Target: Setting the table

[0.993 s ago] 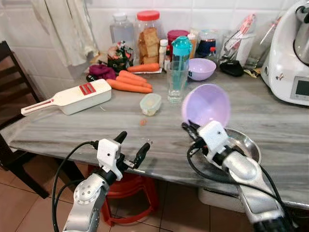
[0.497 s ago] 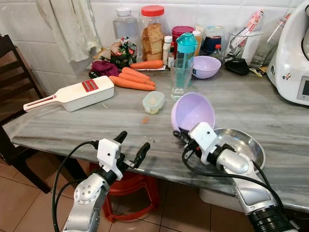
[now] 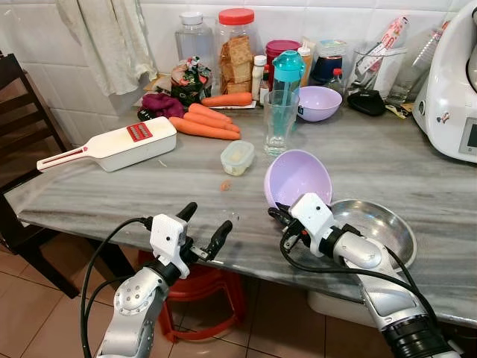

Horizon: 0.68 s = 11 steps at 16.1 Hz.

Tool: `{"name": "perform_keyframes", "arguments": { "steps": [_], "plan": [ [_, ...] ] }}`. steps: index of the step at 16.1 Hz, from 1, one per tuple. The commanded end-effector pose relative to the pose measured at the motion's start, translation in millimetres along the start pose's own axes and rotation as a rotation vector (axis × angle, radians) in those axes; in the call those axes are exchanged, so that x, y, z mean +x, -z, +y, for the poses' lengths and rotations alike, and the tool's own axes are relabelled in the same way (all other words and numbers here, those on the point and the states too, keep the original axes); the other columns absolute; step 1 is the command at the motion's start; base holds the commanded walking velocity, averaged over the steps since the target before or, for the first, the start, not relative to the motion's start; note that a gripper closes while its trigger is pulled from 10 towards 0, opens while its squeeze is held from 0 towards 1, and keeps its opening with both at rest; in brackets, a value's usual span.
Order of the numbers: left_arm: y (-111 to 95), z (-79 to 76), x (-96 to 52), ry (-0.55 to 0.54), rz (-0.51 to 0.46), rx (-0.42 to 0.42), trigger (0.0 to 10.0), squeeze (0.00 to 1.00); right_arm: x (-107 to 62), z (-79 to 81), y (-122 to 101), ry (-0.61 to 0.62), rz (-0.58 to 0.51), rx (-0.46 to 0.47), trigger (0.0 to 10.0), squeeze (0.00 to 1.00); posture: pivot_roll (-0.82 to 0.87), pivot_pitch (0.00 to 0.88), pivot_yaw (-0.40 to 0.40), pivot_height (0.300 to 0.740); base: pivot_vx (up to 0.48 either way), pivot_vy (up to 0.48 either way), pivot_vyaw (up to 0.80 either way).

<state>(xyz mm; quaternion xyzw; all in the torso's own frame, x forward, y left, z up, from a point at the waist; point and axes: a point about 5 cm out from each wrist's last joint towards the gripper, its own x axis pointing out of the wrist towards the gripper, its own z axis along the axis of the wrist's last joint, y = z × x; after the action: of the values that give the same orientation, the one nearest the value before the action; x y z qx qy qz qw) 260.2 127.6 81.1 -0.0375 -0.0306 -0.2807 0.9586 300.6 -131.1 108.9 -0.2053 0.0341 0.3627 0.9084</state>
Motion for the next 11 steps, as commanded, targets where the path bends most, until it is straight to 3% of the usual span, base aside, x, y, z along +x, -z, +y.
{"name": "perform_keyframes", "arguments": {
  "steps": [1,3,4,5,6,11],
  "plan": [
    [-1,2.7,1.7,0.006,0.010,0.009,10.0,0.00,1.0,-6.9,-2,0.022,0.008,-0.004,10.0,0.26,-0.01,0.000,0.058,0.740,0.000,0.000,0.00],
    [-2,2.9,2.9,0.007,0.011,0.008,10.0,0.00,0.5,-7.6,-1,0.021,0.015,-0.007,10.0,0.27,-0.01,0.000,0.061,0.740,0.000,0.000,0.00],
    [-2,2.9,3.5,0.007,0.010,0.008,10.0,0.00,0.4,-8.3,0,0.026,0.017,-0.008,10.0,0.34,-0.01,0.000,0.061,0.740,0.000,0.000,0.00],
    [-3,3.0,4.7,0.009,0.008,0.007,10.0,0.00,0.3,-8.9,0,0.028,0.018,-0.007,10.0,0.84,-0.01,0.000,0.061,0.740,0.000,0.000,0.00],
    [-3,2.5,5.0,0.016,0.005,0.000,10.0,0.00,0.3,-9.6,0,0.033,0.019,-0.005,10.0,1.00,-0.01,0.000,0.062,0.740,0.000,0.000,0.00],
    [-5,-0.7,5.0,0.050,0.002,-0.022,10.0,0.00,2.6,-12.1,-10,0.036,0.002,0.007,10.0,1.00,0.00,0.000,0.061,0.740,0.000,0.000,0.00]
  ]
}}
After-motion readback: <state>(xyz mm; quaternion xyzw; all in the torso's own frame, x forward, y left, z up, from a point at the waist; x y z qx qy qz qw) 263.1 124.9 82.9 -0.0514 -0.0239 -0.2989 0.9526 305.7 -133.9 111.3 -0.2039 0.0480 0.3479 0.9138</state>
